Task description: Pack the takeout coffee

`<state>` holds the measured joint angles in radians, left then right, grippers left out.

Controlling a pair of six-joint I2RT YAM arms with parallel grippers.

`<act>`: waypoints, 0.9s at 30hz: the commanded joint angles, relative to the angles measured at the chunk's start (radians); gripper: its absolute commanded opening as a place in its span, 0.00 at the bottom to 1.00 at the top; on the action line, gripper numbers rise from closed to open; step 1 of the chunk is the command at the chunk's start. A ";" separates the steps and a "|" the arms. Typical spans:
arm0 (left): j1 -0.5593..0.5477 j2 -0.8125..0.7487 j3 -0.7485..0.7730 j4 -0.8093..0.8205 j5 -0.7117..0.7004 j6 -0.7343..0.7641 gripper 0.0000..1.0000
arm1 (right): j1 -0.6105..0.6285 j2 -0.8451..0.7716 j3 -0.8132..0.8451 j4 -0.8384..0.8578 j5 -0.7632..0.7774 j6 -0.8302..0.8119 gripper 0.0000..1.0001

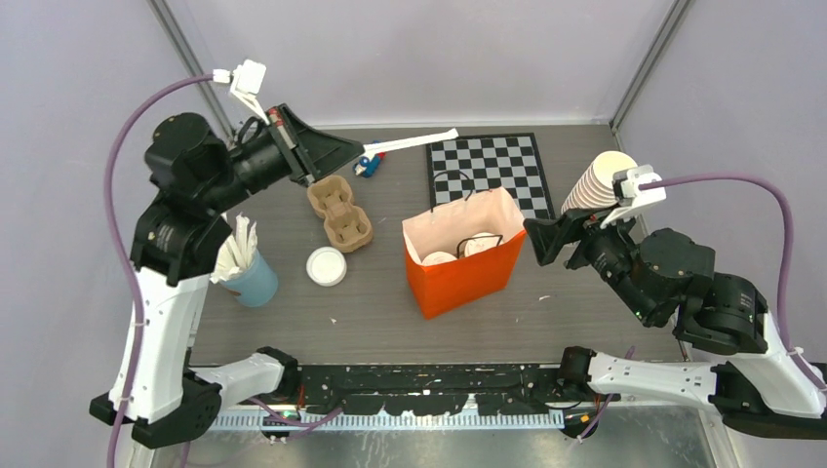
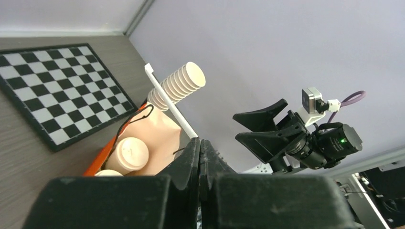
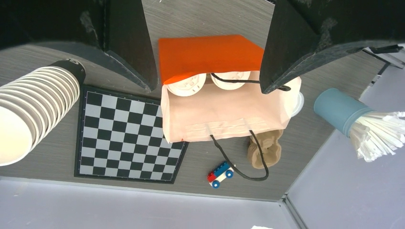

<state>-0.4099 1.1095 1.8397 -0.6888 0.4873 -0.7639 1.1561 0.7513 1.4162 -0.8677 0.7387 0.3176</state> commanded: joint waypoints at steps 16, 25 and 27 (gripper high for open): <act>-0.193 0.066 -0.192 0.415 0.127 -0.123 0.00 | -0.002 -0.051 -0.016 -0.005 0.062 0.071 0.82; -0.269 0.072 -0.294 0.429 0.117 -0.116 0.00 | -0.001 -0.068 -0.023 -0.019 0.074 0.079 0.82; -0.275 0.051 -0.345 0.428 0.101 -0.109 0.00 | -0.002 -0.074 -0.024 -0.024 0.078 0.084 0.82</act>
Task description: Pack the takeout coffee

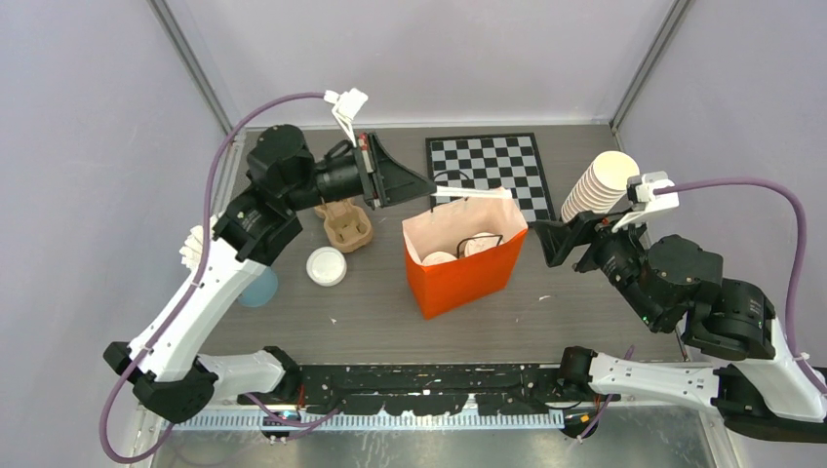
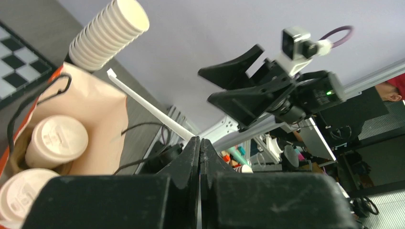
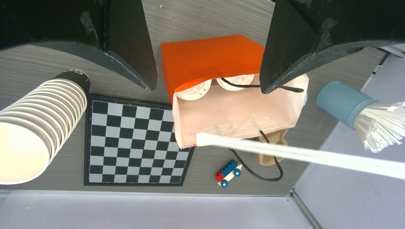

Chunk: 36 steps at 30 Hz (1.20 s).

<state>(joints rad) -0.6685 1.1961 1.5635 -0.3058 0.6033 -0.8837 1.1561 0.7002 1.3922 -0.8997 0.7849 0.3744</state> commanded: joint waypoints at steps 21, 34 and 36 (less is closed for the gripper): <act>-0.025 -0.018 -0.381 0.292 -0.004 0.003 0.00 | -0.002 -0.018 0.005 -0.010 0.024 0.036 0.82; -0.021 -0.082 -0.388 0.047 -0.184 0.136 0.53 | -0.001 -0.020 -0.004 -0.004 0.026 0.035 0.82; -0.014 -0.114 -0.334 -0.091 -0.281 0.193 0.66 | -0.002 -0.027 -0.008 -0.003 0.027 0.034 0.82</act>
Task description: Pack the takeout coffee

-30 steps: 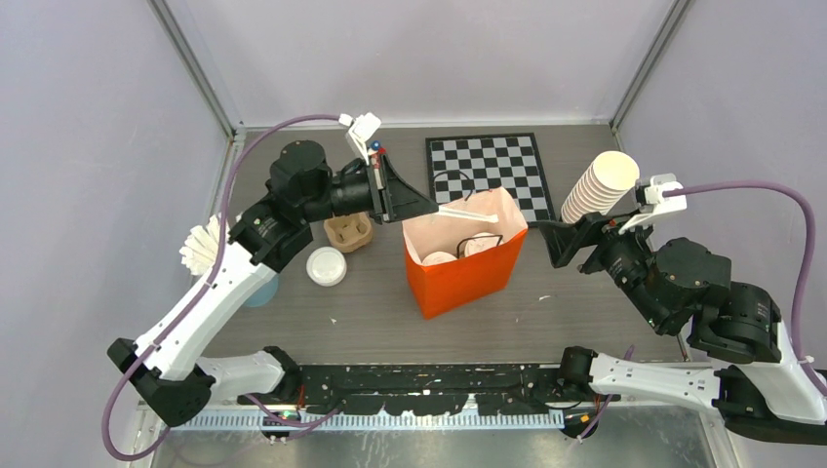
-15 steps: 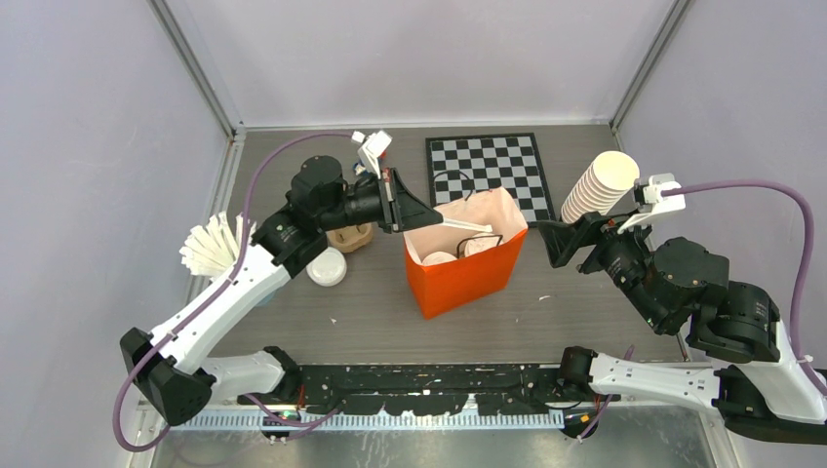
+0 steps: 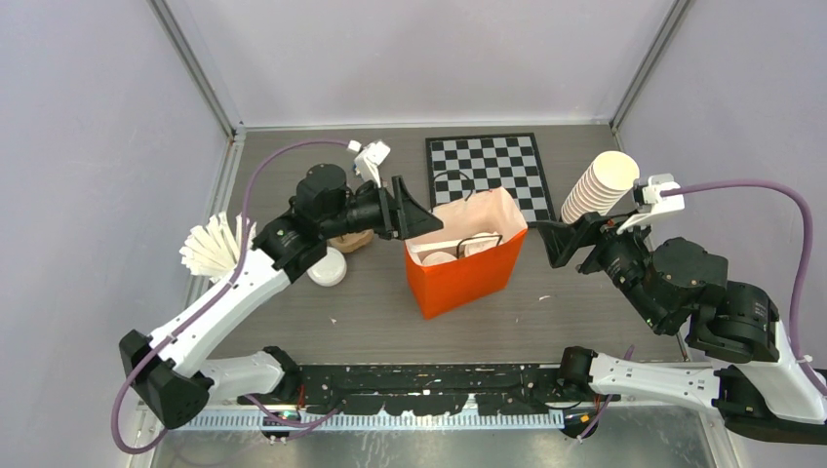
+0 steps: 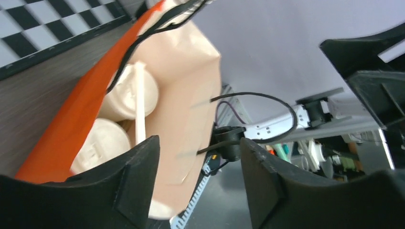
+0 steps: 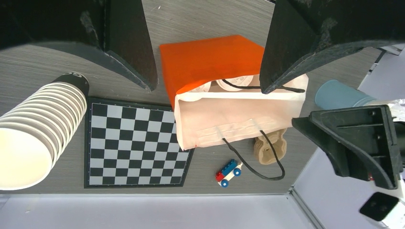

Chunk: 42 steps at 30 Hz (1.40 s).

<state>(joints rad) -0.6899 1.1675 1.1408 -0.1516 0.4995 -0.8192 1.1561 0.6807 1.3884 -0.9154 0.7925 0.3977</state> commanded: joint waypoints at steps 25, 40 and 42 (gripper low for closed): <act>0.301 -0.083 0.566 -1.420 -1.064 0.194 1.00 | -0.001 -0.052 -0.102 0.064 -0.023 0.066 0.83; 0.635 -0.170 0.308 -1.336 -0.853 0.087 0.96 | -0.001 -0.113 -0.143 0.066 -0.024 0.144 0.82; 0.660 -0.187 0.277 -1.276 -0.819 0.099 0.90 | -0.002 -0.115 -0.135 0.059 -0.019 0.142 0.82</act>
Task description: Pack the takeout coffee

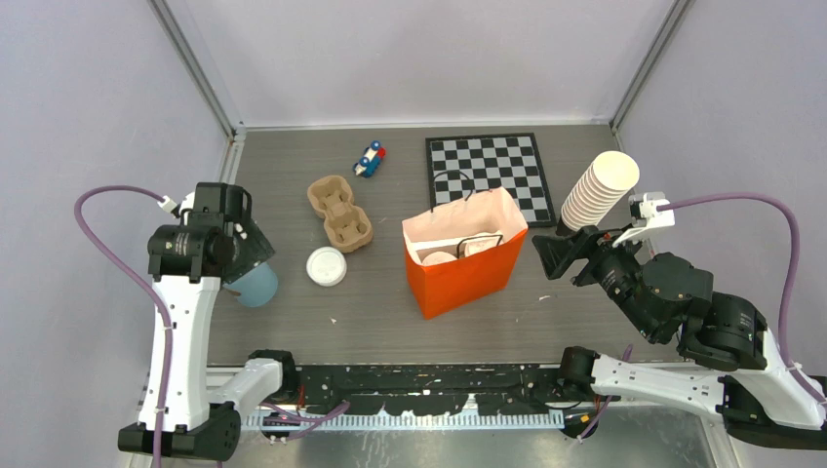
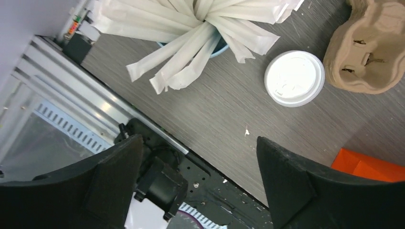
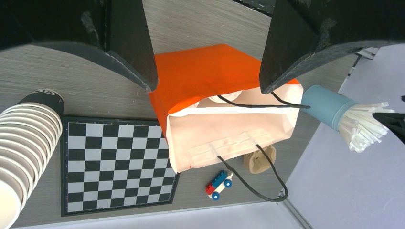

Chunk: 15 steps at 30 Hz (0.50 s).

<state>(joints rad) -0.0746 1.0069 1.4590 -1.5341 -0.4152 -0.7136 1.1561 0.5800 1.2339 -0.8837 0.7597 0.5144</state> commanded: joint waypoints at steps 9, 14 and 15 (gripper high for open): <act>0.053 -0.016 -0.097 0.174 0.080 0.008 0.56 | -0.002 -0.021 0.012 0.026 0.024 0.021 0.82; 0.062 -0.027 -0.157 0.228 0.057 -0.006 0.56 | -0.001 -0.015 0.002 0.040 0.023 0.008 0.82; 0.067 -0.029 -0.162 0.237 0.046 -0.005 0.55 | -0.002 -0.014 0.000 0.043 0.024 0.004 0.82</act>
<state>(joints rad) -0.0250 0.9943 1.3182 -1.3746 -0.3317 -0.7074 1.1561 0.5671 1.2339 -0.8864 0.7612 0.5186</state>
